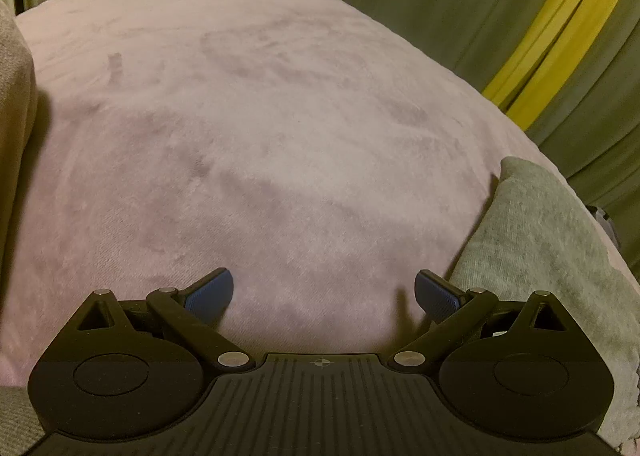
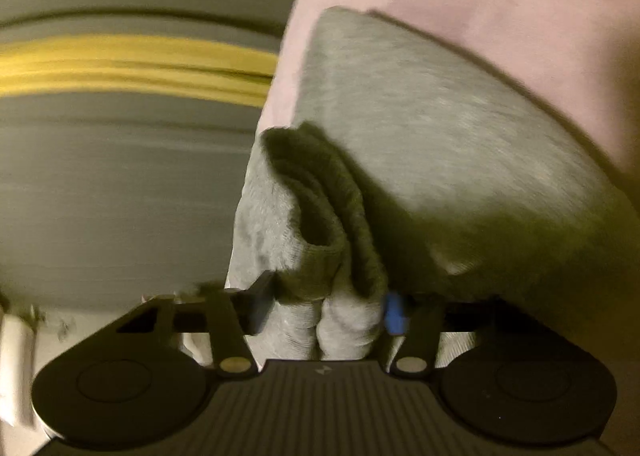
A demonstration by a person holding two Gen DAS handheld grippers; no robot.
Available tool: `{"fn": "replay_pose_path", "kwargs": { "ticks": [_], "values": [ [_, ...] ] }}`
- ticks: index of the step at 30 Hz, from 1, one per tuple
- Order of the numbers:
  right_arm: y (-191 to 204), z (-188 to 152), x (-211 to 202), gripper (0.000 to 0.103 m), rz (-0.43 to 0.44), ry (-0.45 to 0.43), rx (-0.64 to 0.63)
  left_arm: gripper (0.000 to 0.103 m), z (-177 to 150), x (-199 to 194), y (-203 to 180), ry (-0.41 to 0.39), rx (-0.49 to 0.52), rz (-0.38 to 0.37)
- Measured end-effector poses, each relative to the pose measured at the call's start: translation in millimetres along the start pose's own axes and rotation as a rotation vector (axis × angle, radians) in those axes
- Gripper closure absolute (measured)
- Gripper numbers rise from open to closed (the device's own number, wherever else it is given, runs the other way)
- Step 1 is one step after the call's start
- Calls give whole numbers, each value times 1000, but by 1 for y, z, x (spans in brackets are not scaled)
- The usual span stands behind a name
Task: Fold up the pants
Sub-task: 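Grasp the folded cuff end with the right tool and fold it over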
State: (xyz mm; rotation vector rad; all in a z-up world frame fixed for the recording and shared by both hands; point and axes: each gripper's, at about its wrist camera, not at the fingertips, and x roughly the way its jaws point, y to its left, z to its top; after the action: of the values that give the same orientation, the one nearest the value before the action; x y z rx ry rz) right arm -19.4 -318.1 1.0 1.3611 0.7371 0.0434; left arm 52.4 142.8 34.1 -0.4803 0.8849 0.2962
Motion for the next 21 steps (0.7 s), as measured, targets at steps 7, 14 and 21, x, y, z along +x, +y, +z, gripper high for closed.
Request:
{"fn": "replay_pose_path", "kwargs": {
  "ticks": [7,14,21],
  "values": [
    [0,5,20,32,-4,14,50,2,0,0,0,-1,0,1],
    [38,-10,21,58,-87,11,-124,2,0,0,2,-10,-17,0],
    [94,-19,4,60,118,-5,-168,2,-1,-1,4,-12,-33,-10]
  ]
}}
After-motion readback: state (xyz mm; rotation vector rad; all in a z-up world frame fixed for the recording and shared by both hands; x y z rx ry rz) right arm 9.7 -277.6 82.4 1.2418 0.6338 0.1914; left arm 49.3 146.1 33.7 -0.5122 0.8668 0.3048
